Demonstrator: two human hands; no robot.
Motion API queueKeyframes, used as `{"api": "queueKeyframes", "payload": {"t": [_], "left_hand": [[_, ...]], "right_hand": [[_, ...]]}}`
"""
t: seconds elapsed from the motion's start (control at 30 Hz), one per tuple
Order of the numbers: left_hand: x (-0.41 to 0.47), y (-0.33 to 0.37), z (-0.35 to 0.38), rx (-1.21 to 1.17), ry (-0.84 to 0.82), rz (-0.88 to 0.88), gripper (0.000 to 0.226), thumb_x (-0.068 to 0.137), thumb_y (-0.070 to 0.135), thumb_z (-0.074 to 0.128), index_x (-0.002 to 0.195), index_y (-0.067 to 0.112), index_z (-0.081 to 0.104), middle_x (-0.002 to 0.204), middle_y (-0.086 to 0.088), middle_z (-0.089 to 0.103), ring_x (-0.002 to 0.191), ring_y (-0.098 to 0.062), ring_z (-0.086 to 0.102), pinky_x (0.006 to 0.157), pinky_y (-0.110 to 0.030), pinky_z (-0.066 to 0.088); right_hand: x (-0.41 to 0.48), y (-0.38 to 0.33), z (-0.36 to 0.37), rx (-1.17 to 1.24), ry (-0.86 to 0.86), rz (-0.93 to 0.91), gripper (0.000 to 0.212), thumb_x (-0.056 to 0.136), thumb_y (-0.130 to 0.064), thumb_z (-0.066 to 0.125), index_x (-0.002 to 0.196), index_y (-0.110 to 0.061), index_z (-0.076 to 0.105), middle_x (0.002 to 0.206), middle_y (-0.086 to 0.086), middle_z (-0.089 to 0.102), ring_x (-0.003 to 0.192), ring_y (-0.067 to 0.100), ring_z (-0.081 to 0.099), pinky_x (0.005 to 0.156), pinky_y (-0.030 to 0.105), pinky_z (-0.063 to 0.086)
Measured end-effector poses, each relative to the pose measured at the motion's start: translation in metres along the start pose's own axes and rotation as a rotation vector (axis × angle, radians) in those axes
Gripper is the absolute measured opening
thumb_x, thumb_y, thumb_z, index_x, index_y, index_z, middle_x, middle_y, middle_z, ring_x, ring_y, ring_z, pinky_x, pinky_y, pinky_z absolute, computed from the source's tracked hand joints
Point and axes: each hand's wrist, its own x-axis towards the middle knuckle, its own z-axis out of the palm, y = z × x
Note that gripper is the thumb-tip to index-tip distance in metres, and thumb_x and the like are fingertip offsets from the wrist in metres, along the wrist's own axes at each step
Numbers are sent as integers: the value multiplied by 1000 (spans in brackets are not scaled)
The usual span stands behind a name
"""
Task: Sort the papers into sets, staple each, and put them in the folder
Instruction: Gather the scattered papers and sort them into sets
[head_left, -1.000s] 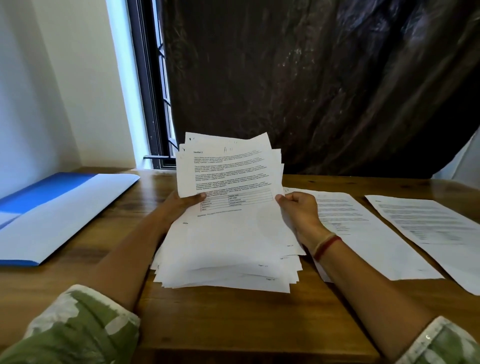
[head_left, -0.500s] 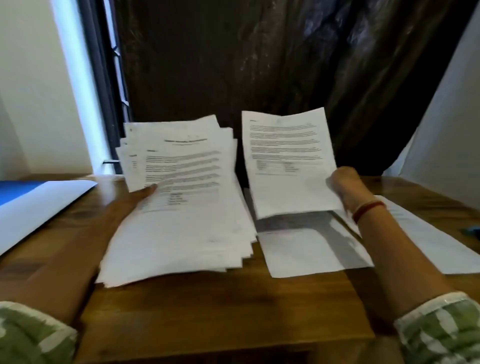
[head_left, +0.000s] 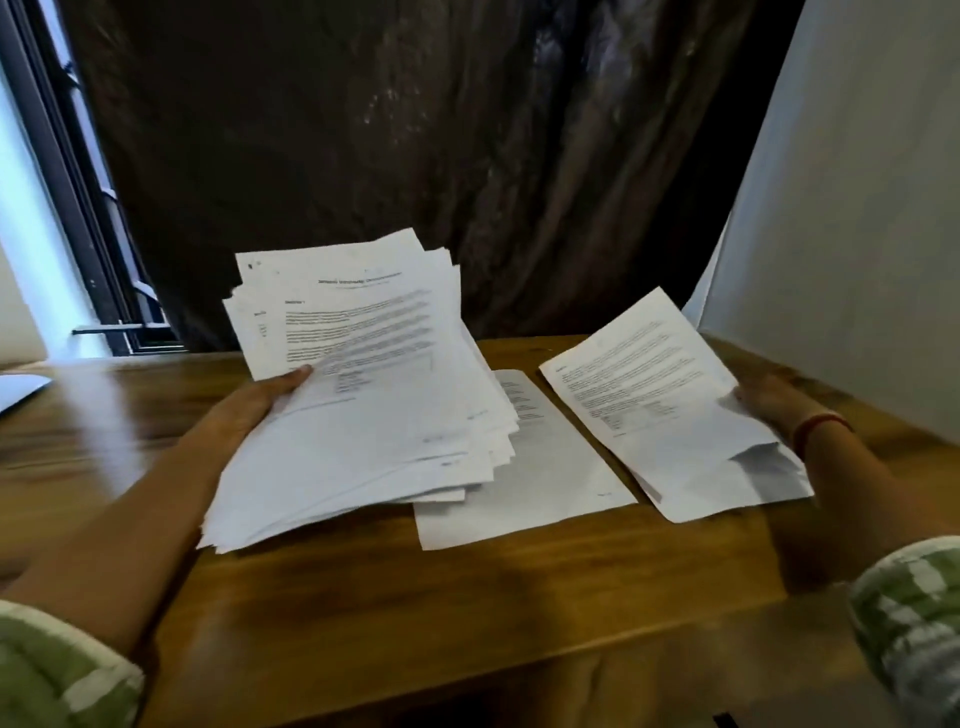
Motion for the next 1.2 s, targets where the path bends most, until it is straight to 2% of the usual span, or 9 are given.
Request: {"api": "queueKeyframes", "payload": {"t": [0.13, 0.2, 0.37, 0.5, 0.63, 0.73, 0.93, 1.07, 1.2], "left_hand": [[-6, 2, 28, 63, -28, 58, 29, 97, 2, 45, 113, 23, 54, 87, 17, 72, 75, 4, 68, 76, -17, 52], [-8, 4, 33, 82, -43, 86, 33, 96, -4, 41, 101, 27, 51, 70, 27, 69, 68, 12, 65, 60, -7, 50], [-2, -5, 19, 41, -98, 78, 35, 95, -5, 43, 105, 27, 53, 79, 24, 72, 74, 7, 68, 57, -9, 51], [0, -7, 13, -4, -157, 113, 37, 79, 5, 62, 111, 23, 56, 92, 16, 74, 89, -3, 69, 64, -14, 54], [2, -9, 7, -21, -158, 133, 34, 79, 2, 59, 110, 18, 57, 91, 14, 74, 85, -3, 70, 65, -15, 54], [1, -8, 0, -25, -130, 107, 30, 91, -6, 48, 107, 18, 58, 87, 13, 74, 81, -3, 70, 63, -15, 54], [-2, -6, -13, -99, -119, 118, 32, 80, 1, 65, 107, 17, 60, 90, 9, 74, 83, -6, 71, 65, -17, 54], [-3, -7, -20, -158, -157, 99, 73, 49, 25, 94, 113, 14, 61, 103, 1, 74, 92, -17, 71, 69, -23, 56], [-5, -9, -29, -172, -197, 36, 97, 43, 34, 96, 128, 10, 56, 122, -14, 65, 106, -30, 66, 76, -35, 57]], "right_hand": [[8, 21, 3, -197, 76, 56, 35, 92, -7, 60, 125, 6, 55, 126, 21, 54, 116, 38, 50, 91, 32, 38], [13, 25, 4, -294, 84, 57, 36, 93, -15, 59, 125, -1, 56, 128, 21, 55, 110, 36, 51, 90, 36, 38], [8, 8, 13, -632, 203, -34, 35, 95, -11, 50, 123, 9, 52, 126, 30, 51, 114, 44, 50, 96, 47, 43], [-13, -47, 50, -158, 182, -224, 18, 96, -14, 54, 107, -2, 62, 110, 22, 62, 94, 35, 59, 86, 43, 48], [-62, -125, 118, 338, -287, -116, 38, 89, -48, 61, 108, -16, 58, 101, 2, 63, 93, 20, 62, 73, 27, 51], [-82, -159, 160, 461, -489, -109, 29, 82, -34, 74, 94, -11, 61, 90, 2, 70, 83, 18, 67, 66, 25, 53], [-84, -179, 193, 575, -312, -70, 20, 78, -10, 79, 70, -7, 61, 79, 8, 70, 67, 22, 63, 67, 27, 53], [-90, -179, 199, 565, -182, -88, 15, 81, -14, 76, 82, -4, 64, 81, 11, 67, 68, 21, 59, 62, 25, 49], [-93, -177, 202, 574, -178, -120, 11, 89, -11, 68, 82, -2, 65, 94, 14, 72, 83, 27, 68, 82, 37, 56]]}}
